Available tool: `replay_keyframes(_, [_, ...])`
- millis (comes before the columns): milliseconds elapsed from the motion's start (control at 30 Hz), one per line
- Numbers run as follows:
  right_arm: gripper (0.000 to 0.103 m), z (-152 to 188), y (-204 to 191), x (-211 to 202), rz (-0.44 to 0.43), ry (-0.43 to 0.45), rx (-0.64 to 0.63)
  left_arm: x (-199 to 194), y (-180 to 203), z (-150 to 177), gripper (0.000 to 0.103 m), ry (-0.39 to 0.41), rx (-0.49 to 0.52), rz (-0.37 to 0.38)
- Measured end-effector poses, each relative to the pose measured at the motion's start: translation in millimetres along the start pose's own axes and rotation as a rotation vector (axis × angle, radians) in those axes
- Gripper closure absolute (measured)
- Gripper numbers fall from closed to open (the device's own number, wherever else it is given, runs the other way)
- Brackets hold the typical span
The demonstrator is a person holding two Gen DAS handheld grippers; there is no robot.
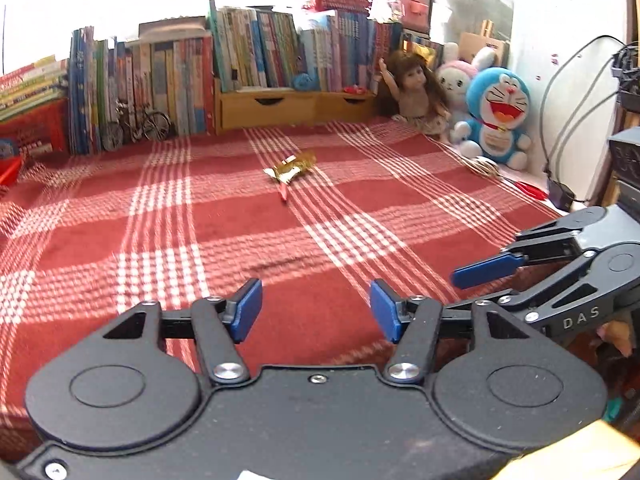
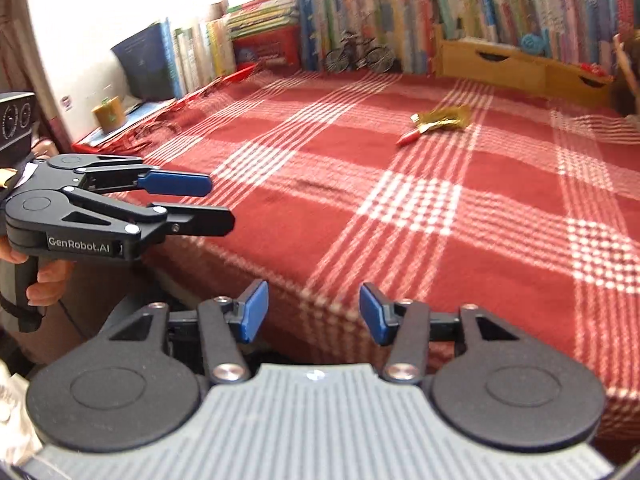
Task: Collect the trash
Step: 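Move both open tools back up over the gold bar wrapper and red crayon, then grasp the red crayon with the left tool while the right tool grasps the gold bar wrapper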
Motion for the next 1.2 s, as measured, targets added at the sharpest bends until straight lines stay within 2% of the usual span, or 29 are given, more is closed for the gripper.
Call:
replay_keyframes(167, [0.031, -20.3, 23.8, 14.4, 0.126, 0.025, 0.042, 29.8, -17.5, -18.9, 0.030, 0.021, -0.030, -0.033])
replay_keyframes(300, [0.029, -38.6, 45.2, 36.8, 0.201, 0.031, 0.097, 61.2, -33.0, -32.3, 0.029, 0.004, -0.070, -0.062])
replay_keyframes(533, [0.028, -74.0, 68.1, 74.2, 0.256, 0.041, 0.158, 109.7, -51.4, -59.7, 0.029, -0.003, -0.105, -0.102])
replay_keyframes(700, [0.028, -99.7, 82.8, 93.5, 0.257, 0.038, 0.205, 142.7, -60.9, -81.9, 0.034, -0.005, -0.119, -0.112])
replay_keyframes(800, [0.028, -115.8, 92.1, 103.3, 0.270, 0.036, 0.219, 164.7, -67.7, -93.1, 0.042, -0.003, -0.143, -0.102])
replay_keyframes(967, [0.028, -140.0, 109.4, 120.9, 0.263, 0.017, 0.270, 204.1, -76.2, -102.5, 0.062, -0.036, -0.185, -0.105])
replay_keyframes(1100, [0.028, -152.1, 122.0, 139.2, 0.246, -0.014, 0.319, 232.1, -76.8, -99.2, 0.074, -0.080, -0.205, -0.062])
replay_keyframes(1133, [0.028, -154.0, 124.9, 145.0, 0.242, -0.025, 0.334, 238.6, -77.7, -97.3, 0.085, -0.094, -0.215, -0.058])
replay_keyframes(1167, [0.028, -155.6, 127.6, 151.3, 0.237, -0.037, 0.348, 244.7, -79.8, -94.9, 0.093, -0.106, -0.236, -0.057])
replay_keyframes(1200, [0.028, -156.8, 129.7, 157.2, 0.232, -0.046, 0.363, 248.9, -82.8, -91.7, 0.093, -0.112, -0.272, -0.047])
Point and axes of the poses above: each gripper's, at about its wrist camera, not at the fingertips, and x roughly the way its jaws point, y to its right, z to its underside, the point moved 4 cm from there along x, roughly the way its jaws point, and after that the axes turned 10 degrees about z, right-handed, at the moved point
